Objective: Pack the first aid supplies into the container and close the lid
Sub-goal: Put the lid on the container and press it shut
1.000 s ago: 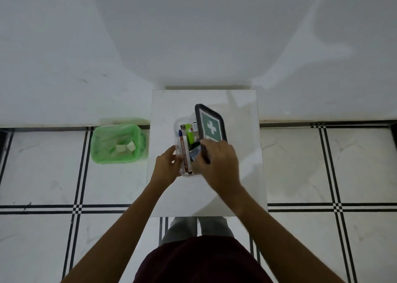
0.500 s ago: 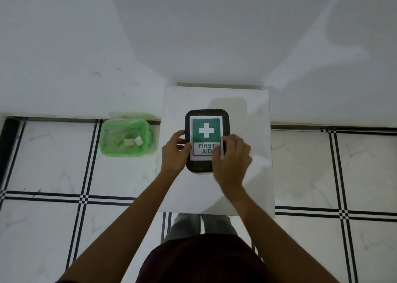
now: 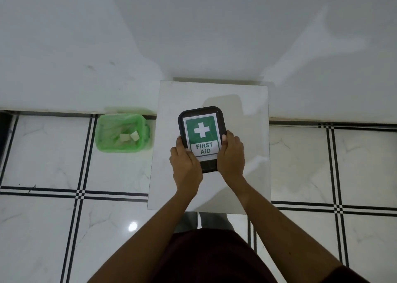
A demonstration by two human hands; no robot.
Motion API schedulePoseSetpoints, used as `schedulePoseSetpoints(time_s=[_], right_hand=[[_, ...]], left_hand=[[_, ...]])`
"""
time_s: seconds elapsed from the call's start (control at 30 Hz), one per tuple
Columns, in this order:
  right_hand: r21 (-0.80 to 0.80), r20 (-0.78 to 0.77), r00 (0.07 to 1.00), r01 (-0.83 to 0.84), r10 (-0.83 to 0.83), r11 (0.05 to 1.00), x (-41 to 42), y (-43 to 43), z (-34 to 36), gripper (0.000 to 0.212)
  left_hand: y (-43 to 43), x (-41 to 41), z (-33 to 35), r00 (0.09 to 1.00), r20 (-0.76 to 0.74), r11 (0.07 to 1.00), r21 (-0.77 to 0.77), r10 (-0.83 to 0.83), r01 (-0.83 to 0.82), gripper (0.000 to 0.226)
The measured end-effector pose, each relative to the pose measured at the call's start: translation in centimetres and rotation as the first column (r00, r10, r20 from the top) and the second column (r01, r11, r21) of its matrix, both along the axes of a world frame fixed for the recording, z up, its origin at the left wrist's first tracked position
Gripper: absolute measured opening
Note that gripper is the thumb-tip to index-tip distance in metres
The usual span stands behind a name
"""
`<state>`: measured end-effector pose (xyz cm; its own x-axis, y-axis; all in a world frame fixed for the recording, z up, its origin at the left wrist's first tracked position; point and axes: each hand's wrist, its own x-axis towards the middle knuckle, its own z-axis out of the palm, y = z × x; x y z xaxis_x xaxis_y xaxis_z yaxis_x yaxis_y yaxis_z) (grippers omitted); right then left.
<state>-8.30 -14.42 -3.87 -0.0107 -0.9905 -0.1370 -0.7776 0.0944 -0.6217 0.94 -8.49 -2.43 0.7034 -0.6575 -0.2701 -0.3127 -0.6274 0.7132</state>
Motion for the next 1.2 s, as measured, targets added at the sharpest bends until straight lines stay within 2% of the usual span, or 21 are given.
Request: schedulePoseSetpoints(time_s=[0.13,0.23,0.43,0.73,0.83,0.97,1.07,1.2], right_hand=[[0.018,-0.001,0.999,0.045,-0.045,0.999,0.0,0.2,-0.2,0.042],[-0.007,-0.049,0.998,0.030,-0.030,1.000,0.2,0.2,-0.2,0.044],[-0.035,-0.024,0.998,0.056,-0.057,0.998,1.0,0.5,-0.2,0.042],[0.004,0.066,0.998,0.016,-0.017,1.000,0.4,0.2,-1.1,0.042],[0.014,0.061,0.998,0.021,-0.022,1.000,0.4,0.1,-1.1,0.039],[0.072,0.016,0.998,-0.069,0.068,0.995,-0.4,-1.0,-0.8,0.032],[0.108,0.045,0.999,0.016,-0.021,0.994,-0.2,-3.6,-0.3,0.033],[0.244,0.265,0.938,0.158,-0.222,0.957,1.8,-6.0,0.0,0.035]], left_hand=[[-0.3,-0.5,-0.5,0.993,-0.025,0.989,0.089,0.116,-0.114,0.032],[-0.7,-0.5,-0.7,0.990,-0.025,0.987,0.090,0.138,-0.136,0.037],[-0.3,0.8,-1.1,1.000,0.001,0.990,0.142,0.004,-0.004,0.034],[-0.6,1.1,-1.6,0.998,-0.047,0.998,0.062,-0.031,0.034,0.044],[-0.9,1.4,-1.5,0.999,-0.008,0.995,0.086,-0.051,0.051,0.045],[-1.5,1.8,-0.7,0.998,0.059,0.994,0.104,-0.032,0.026,0.039],[-4.5,2.6,0.0,0.995,-0.011,0.992,0.074,0.101,-0.100,0.044],[-7.7,3.2,0.2,0.962,-0.124,0.968,0.103,0.241,-0.229,0.056]])
